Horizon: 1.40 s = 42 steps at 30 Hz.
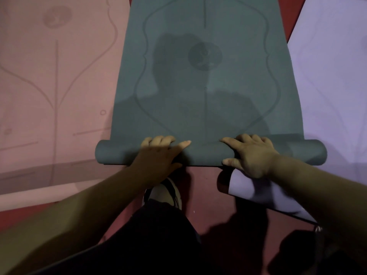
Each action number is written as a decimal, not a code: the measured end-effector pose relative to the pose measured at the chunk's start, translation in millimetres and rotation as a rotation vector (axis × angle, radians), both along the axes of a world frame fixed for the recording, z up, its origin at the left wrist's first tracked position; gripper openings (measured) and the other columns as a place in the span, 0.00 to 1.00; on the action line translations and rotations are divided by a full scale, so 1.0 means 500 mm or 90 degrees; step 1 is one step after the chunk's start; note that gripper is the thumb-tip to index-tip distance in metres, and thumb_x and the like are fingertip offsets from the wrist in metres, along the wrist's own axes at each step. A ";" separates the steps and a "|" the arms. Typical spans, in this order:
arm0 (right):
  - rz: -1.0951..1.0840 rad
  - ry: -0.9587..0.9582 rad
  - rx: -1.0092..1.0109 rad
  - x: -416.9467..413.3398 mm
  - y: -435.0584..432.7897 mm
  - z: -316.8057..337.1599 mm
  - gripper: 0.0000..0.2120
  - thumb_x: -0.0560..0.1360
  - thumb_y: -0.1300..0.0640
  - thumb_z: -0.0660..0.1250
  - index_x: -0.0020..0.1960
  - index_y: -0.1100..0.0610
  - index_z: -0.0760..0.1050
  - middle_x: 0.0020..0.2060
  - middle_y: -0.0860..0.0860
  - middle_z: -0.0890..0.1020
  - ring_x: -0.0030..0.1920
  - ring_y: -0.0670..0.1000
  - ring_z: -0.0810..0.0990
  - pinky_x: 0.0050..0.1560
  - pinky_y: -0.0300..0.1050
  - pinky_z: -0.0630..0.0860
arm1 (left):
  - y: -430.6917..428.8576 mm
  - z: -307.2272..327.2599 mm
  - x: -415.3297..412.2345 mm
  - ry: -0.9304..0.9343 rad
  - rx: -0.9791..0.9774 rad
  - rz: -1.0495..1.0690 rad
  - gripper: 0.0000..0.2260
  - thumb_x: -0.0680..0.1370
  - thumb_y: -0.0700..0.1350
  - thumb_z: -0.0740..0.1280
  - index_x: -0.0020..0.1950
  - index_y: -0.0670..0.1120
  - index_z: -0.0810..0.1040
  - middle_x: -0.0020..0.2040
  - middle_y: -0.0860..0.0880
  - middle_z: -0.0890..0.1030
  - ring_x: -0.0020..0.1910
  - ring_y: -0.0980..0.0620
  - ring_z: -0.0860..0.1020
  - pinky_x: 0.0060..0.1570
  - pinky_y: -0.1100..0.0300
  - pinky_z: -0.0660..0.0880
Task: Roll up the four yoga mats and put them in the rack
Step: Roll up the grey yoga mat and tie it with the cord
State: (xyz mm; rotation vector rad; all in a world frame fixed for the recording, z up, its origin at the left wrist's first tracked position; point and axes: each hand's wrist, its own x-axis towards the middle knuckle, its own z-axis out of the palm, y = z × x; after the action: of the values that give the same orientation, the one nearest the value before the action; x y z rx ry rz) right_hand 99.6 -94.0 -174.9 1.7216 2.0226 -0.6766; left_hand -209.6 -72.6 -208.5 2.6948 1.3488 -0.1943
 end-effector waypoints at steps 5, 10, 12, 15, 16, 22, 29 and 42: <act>0.001 -0.011 0.108 -0.003 -0.034 -0.008 0.43 0.68 0.23 0.42 0.79 0.37 0.57 0.66 0.52 0.73 0.62 0.60 0.72 0.69 0.58 0.63 | 0.032 0.016 0.003 -0.003 -0.063 0.016 0.33 0.73 0.69 0.55 0.77 0.64 0.63 0.60 0.52 0.76 0.56 0.46 0.76 0.51 0.49 0.71; -0.009 -0.029 0.104 -0.005 -0.026 -0.010 0.39 0.70 0.23 0.45 0.78 0.37 0.57 0.66 0.50 0.72 0.63 0.58 0.72 0.68 0.57 0.63 | 0.032 0.018 0.004 -0.014 -0.061 0.017 0.34 0.73 0.69 0.55 0.78 0.64 0.60 0.62 0.52 0.75 0.57 0.46 0.76 0.52 0.50 0.70; -0.006 -0.028 0.072 -0.003 -0.015 -0.007 0.37 0.73 0.24 0.51 0.79 0.36 0.53 0.68 0.49 0.70 0.66 0.57 0.70 0.69 0.55 0.62 | 0.016 0.012 0.005 -0.032 -0.016 0.020 0.36 0.72 0.68 0.62 0.79 0.61 0.61 0.63 0.49 0.76 0.57 0.45 0.76 0.54 0.47 0.70; -0.010 -0.019 0.047 0.000 0.003 -0.004 0.37 0.73 0.25 0.54 0.79 0.35 0.51 0.70 0.49 0.69 0.68 0.57 0.69 0.70 0.55 0.61 | -0.007 0.006 0.007 -0.020 0.035 0.039 0.41 0.68 0.65 0.74 0.78 0.58 0.64 0.65 0.43 0.77 0.61 0.41 0.76 0.62 0.38 0.70; -0.011 -0.016 0.038 0.001 0.009 -0.004 0.37 0.73 0.25 0.55 0.79 0.34 0.51 0.71 0.49 0.68 0.68 0.57 0.69 0.70 0.55 0.61 | -0.010 0.005 0.009 -0.017 0.049 0.041 0.41 0.67 0.65 0.75 0.77 0.57 0.65 0.65 0.43 0.77 0.62 0.40 0.76 0.63 0.36 0.70; 0.002 -0.027 0.105 0.001 -0.009 -0.007 0.41 0.70 0.22 0.45 0.79 0.38 0.56 0.66 0.53 0.73 0.64 0.60 0.72 0.68 0.58 0.64 | 0.017 0.002 0.011 -0.006 0.016 0.059 0.33 0.72 0.66 0.67 0.76 0.60 0.66 0.65 0.48 0.77 0.58 0.43 0.77 0.59 0.44 0.70; -0.022 -0.046 0.127 -0.002 0.000 -0.015 0.41 0.69 0.22 0.45 0.77 0.38 0.59 0.64 0.52 0.74 0.63 0.59 0.73 0.67 0.58 0.64 | 0.050 0.011 0.015 0.006 -0.048 0.060 0.34 0.75 0.67 0.66 0.79 0.62 0.61 0.65 0.50 0.75 0.62 0.44 0.74 0.60 0.47 0.67; -0.016 -0.020 0.245 -0.001 -0.030 -0.040 0.38 0.72 0.24 0.50 0.78 0.39 0.62 0.64 0.58 0.76 0.63 0.64 0.72 0.68 0.67 0.62 | 0.034 0.003 0.014 0.008 0.073 0.065 0.32 0.71 0.68 0.65 0.73 0.59 0.71 0.60 0.48 0.79 0.54 0.43 0.77 0.54 0.46 0.68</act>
State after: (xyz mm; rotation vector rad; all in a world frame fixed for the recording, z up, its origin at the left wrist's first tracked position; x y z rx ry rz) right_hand 99.0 -109.2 -194.7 1.9509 2.2209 -0.2742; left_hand -202.9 -55.7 -207.2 2.7105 1.5413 -0.1285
